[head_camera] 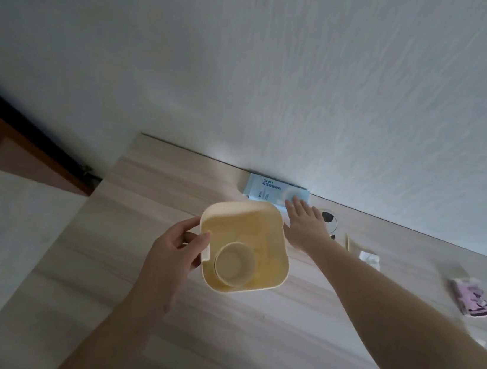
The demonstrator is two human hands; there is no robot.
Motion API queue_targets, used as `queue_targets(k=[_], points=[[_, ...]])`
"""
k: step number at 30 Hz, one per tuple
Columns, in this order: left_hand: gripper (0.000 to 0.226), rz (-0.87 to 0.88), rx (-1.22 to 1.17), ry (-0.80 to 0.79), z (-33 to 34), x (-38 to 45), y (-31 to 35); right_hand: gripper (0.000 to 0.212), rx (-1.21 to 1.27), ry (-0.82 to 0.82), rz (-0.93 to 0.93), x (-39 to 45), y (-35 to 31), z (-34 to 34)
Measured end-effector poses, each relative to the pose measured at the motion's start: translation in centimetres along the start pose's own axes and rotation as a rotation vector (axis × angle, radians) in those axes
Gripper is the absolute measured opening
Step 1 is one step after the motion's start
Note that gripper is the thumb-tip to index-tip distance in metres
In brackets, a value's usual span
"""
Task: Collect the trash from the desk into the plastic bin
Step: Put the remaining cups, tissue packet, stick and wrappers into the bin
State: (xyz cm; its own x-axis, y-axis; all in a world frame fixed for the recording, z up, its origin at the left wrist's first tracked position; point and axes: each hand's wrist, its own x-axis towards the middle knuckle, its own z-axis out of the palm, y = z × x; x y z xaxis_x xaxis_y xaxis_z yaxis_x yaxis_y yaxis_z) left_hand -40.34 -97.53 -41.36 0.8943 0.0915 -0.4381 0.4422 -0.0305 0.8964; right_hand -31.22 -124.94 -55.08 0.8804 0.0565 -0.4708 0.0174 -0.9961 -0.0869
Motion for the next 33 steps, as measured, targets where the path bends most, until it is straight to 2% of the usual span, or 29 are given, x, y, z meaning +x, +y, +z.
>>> queue_targets(k=[3, 6, 13, 18, 22, 24, 26, 29, 33], points=[[0.025, -0.005, 0.019, -0.003, -0.1, 0.2, -0.4, 0.065, -0.054, 0.237, -0.055, -0.9, 0.1, 1.3], [0.025, -0.009, 0.027, 0.002, -0.2, 0.4, -0.8, 0.067, -0.031, 0.322, -0.055, -0.3, 0.2, 1.0], [0.042, -0.033, -0.013, 0.007, -0.4, 0.2, -1.2, 0.081, 0.025, 0.179, -0.046, 3.3, -0.8, 0.1], [0.034, -0.027, -0.037, 0.035, -0.8, -0.2, -0.9, 0.077, 0.008, 0.176, -0.051, 3.1, -0.9, 0.3], [0.026, -0.005, -0.031, 0.052, -1.1, -1.0, -1.0, 0.083, 0.056, 0.182, -0.061, 1.4, -0.2, 0.4], [0.024, -0.009, -0.033, 0.060, -1.2, -1.5, -1.1, 0.082, 0.243, 0.211, -0.022, 0.2, -0.4, -0.3], [0.024, -0.018, -0.054, 0.060, -1.2, -2.3, -1.3, 0.075, 0.659, 0.202, 0.039, -1.8, -0.9, -1.8], [0.024, -0.030, -0.086, 0.053, -1.4, -3.7, -2.0, 0.052, 1.345, 0.097, 0.005, -5.8, -1.5, -3.7], [0.024, -0.017, -0.069, 0.058, -1.4, -5.5, -3.0, 0.044, 1.831, -0.101, -0.089, -11.2, -1.1, -3.7]])
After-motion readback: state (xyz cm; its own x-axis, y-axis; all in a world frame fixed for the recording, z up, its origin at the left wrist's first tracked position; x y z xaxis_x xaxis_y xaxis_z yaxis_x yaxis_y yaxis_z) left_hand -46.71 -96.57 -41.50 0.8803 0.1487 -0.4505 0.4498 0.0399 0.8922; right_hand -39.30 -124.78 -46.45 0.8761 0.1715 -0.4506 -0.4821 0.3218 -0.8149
